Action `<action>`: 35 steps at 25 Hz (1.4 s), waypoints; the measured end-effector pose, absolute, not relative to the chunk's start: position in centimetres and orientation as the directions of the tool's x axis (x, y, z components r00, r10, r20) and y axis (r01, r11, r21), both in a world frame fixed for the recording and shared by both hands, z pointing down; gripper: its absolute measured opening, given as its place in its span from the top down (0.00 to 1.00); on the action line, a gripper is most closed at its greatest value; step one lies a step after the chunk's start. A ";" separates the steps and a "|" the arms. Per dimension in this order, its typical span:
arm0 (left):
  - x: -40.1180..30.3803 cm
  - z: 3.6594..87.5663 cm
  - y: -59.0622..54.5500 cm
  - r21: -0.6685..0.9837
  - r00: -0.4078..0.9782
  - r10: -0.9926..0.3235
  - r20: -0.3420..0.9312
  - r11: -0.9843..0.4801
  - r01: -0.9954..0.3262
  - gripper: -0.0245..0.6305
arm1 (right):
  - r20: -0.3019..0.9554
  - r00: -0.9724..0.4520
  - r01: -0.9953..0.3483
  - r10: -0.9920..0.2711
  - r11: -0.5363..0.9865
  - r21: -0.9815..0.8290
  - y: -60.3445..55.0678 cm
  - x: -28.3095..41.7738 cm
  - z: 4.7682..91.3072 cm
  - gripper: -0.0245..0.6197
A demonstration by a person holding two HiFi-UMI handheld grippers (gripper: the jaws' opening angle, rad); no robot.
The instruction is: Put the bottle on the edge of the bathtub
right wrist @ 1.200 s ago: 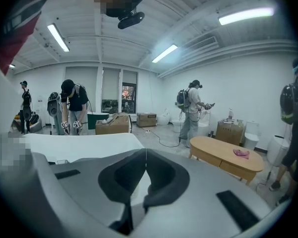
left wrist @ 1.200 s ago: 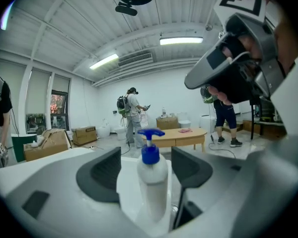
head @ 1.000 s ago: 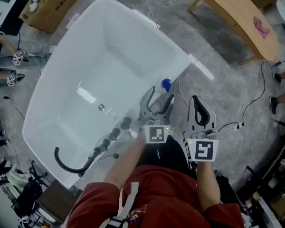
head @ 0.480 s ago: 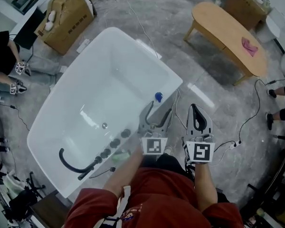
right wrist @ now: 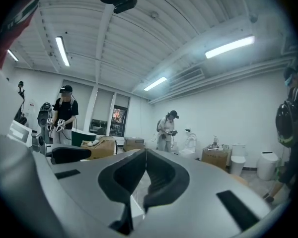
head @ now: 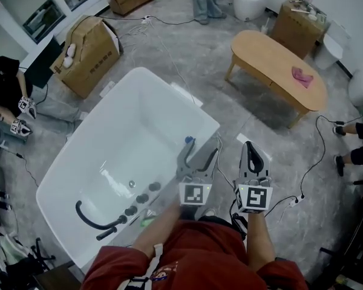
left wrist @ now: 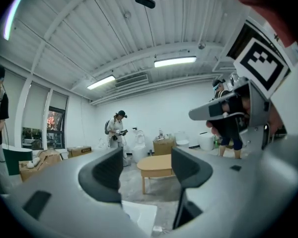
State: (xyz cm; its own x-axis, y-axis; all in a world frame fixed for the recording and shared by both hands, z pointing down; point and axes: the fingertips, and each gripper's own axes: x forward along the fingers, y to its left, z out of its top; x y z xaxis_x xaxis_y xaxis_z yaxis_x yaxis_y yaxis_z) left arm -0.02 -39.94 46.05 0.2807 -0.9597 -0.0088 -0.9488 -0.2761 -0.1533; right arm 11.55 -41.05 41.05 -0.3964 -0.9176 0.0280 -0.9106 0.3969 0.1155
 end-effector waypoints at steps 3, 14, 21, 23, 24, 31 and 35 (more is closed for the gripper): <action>0.6 43.4 -40.4 -0.126 0.277 -0.961 -0.020 -0.272 -0.954 0.50 | 0.002 -0.373 -0.921 -0.928 0.370 0.124 -41.3 13.2 39.4 0.94; 1.7 36.0 -42.1 -0.098 0.313 -0.948 -0.052 -0.307 -0.947 0.50 | -0.091 -0.336 -0.938 -0.938 0.323 0.128 -41.6 15.1 33.9 0.94; 3.5 33.7 -42.5 -0.097 0.329 -0.941 -0.073 -0.322 -0.942 0.51 | -0.131 -0.319 -0.947 -0.939 0.310 0.082 -41.7 15.8 31.4 0.94; 3.9 33.4 -42.6 -0.109 0.339 -0.938 -0.072 -0.330 -0.938 0.51 | -0.135 -0.317 -0.948 -0.939 0.308 0.079 -41.8 15.9 31.2 0.94; 4.0 33.4 -42.5 -0.115 0.343 -0.937 -0.071 -0.333 -0.936 0.51 | -0.137 -0.316 -0.948 -0.939 0.308 0.080 -41.8 15.9 31.2 0.94; 3.8 32.8 -42.4 -0.089 0.323 -0.940 -0.106 -0.315 -0.945 0.61 | -0.133 -0.314 -0.949 -0.940 0.306 0.083 -41.8 16.4 31.4 0.94; 3.6 32.3 -42.3 -0.067 0.315 -0.943 -0.105 -0.309 -0.949 0.67 | -0.135 -0.325 -0.945 -0.936 0.315 0.090 -41.9 16.1 31.3 0.94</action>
